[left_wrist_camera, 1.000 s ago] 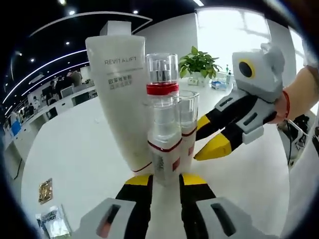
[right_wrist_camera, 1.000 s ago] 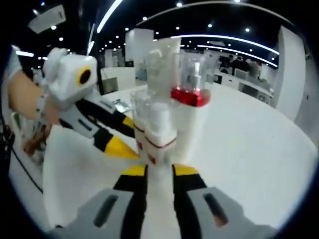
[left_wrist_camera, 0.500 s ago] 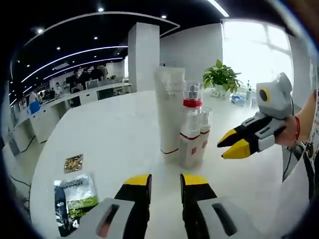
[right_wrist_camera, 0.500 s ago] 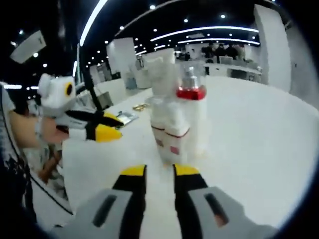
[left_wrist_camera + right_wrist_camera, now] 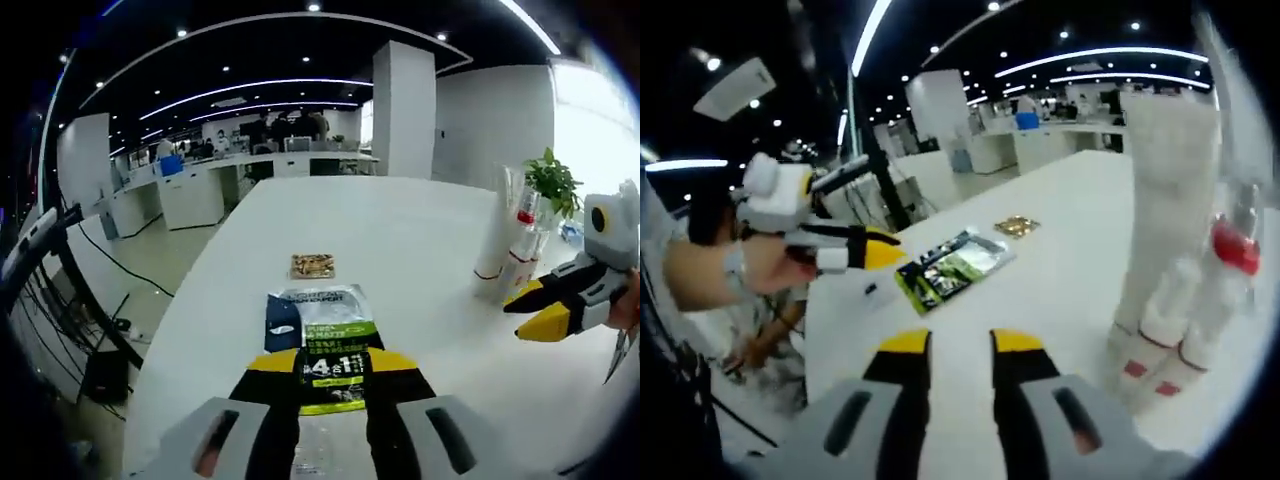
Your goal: Arrange the skincare products in the storage area until every visible bottle or jar stands upright without overlapping.
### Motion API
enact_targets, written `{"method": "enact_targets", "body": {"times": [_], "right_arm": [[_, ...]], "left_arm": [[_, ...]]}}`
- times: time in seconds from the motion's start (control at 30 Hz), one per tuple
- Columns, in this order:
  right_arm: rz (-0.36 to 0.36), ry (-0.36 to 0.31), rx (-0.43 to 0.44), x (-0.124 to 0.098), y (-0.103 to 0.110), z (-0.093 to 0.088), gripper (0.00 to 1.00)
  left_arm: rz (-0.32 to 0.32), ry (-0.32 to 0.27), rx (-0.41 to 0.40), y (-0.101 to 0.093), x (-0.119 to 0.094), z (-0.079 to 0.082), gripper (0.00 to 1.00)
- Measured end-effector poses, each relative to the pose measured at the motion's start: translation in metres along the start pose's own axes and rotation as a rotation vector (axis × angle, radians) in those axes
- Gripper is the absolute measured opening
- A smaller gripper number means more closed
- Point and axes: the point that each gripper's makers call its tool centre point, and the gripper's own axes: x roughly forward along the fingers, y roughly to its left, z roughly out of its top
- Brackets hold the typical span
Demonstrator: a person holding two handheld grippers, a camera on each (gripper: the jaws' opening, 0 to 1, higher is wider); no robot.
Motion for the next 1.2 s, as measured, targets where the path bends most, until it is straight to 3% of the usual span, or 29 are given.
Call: {"method": "enact_targets", "body": {"times": [0.17, 0.37, 0.5, 0.6, 0.63, 0.73, 0.9, 1.2], "right_arm": [[-0.001, 0.017, 0.005, 0.025, 0.0, 0.005, 0.22], [0.002, 0.133, 0.069, 0.058, 0.004, -0.015, 0.24], [-0.017, 0.179, 0.034, 0.08, 0.005, -0.018, 0.24], [-0.009, 0.207, 0.02, 0.091, 0.007, -0.017, 0.25], [-0.002, 0.222, 0.02, 0.094, 0.008, -0.019, 0.25], [-0.013, 0.281, -0.01, 0.101, 0.009, -0.026, 0.25], [0.0, 0.28, -0.037, 0.109, 0.017, -0.023, 0.24], [0.006, 0.306, -0.09, 0.11, 0.019, -0.023, 0.18]], "left_arm": [[0.044, 0.017, -0.001, 0.025, 0.001, 0.0, 0.24], [0.003, 0.118, -0.03, 0.035, 0.016, -0.016, 0.28], [-0.01, 0.164, -0.031, 0.041, 0.028, -0.023, 0.28], [-0.074, 0.24, -0.071, 0.034, 0.034, -0.035, 0.28], [-0.063, 0.252, -0.082, 0.037, 0.038, -0.036, 0.28], [-0.05, 0.265, -0.076, 0.043, 0.043, -0.038, 0.26], [-0.089, 0.282, -0.072, 0.038, 0.044, -0.04, 0.22], [-0.075, 0.288, -0.018, 0.038, 0.048, -0.044, 0.09]]}}
